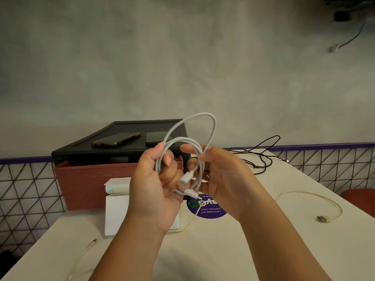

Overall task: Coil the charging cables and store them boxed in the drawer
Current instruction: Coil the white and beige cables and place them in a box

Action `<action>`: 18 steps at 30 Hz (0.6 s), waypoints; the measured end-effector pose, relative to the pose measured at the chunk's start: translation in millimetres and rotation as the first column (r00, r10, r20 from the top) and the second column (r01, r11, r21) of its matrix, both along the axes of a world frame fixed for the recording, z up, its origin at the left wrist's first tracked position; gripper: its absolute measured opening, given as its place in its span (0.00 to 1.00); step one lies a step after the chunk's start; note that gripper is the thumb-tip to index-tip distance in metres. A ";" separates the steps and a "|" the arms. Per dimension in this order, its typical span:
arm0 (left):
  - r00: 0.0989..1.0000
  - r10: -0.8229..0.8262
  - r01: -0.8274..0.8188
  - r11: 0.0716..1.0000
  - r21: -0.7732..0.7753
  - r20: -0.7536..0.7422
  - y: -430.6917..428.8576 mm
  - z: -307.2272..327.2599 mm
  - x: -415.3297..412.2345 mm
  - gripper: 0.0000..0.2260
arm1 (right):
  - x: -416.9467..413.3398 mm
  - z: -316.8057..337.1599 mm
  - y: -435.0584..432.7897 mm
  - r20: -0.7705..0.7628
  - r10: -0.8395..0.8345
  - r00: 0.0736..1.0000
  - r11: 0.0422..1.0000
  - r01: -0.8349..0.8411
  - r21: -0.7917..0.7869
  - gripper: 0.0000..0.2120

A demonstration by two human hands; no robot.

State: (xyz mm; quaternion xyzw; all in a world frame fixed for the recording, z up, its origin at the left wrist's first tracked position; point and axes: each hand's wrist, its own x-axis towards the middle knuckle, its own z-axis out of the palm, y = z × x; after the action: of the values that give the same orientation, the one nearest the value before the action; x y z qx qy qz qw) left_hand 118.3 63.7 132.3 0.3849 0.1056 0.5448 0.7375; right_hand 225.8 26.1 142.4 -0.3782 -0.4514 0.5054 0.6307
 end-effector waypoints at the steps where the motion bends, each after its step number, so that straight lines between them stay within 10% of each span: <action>1: 0.999 0.023 -0.023 1.000 0.009 -0.025 -0.8 0.3 1.1 0.19 | -2.3 -1.5 1.0 0.063 -0.020 0.998 1.000 0.020 0.000 0.12; 18: 0.978 0.191 -0.189 0.982 0.026 -0.080 9.4 1.8 -4.5 0.18 | 11.4 6.3 -13.9 0.693 -0.066 0.718 0.996 0.087 0.004 0.14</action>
State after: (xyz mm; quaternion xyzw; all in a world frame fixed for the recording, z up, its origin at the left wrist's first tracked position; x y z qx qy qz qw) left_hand 113.8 73.1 134.2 0.4019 0.1670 0.5974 0.6736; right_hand 237.3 12.2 148.7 -0.5668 -0.6309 0.3076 0.4314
